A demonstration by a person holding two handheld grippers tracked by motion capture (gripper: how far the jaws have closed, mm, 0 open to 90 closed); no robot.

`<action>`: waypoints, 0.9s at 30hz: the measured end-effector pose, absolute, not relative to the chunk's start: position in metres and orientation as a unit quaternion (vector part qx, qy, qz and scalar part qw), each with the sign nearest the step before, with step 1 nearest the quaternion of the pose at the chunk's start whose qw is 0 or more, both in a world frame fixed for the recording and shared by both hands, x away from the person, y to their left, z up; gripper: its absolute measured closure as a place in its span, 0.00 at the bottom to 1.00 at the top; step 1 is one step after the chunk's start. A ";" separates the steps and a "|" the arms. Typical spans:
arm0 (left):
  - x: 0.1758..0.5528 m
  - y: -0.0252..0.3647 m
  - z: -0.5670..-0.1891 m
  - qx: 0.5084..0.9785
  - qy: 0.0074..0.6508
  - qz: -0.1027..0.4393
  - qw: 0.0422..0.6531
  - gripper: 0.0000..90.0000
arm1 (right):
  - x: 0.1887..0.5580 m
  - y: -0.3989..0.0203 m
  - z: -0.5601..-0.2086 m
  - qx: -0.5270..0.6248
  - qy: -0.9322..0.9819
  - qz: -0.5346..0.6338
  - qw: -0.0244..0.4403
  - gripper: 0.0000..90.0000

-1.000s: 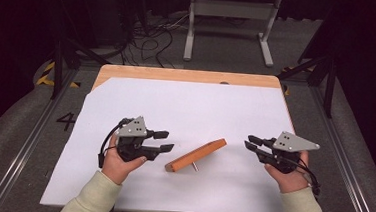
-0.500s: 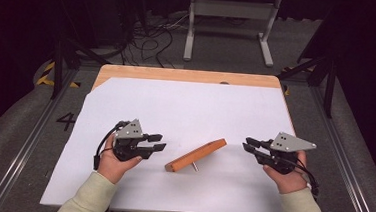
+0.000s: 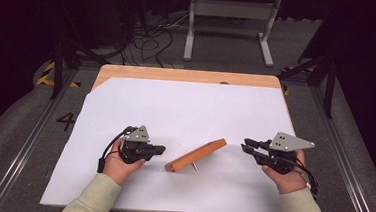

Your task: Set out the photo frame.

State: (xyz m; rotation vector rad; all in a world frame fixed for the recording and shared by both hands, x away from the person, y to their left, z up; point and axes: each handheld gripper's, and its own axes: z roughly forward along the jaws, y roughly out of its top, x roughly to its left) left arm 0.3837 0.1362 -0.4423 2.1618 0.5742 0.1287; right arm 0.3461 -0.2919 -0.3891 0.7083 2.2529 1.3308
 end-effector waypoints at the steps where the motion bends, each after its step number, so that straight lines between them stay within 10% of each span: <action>1: 0.384 0.136 -0.443 0.870 0.230 0.051 0.433 1.00 | 0.346 -0.292 -0.389 0.255 0.812 0.480 0.214 0.83; 27: 0.381 0.115 -0.454 0.904 0.197 0.004 0.379 1.00 | 0.346 -0.292 -0.387 0.255 0.809 0.483 0.217 0.80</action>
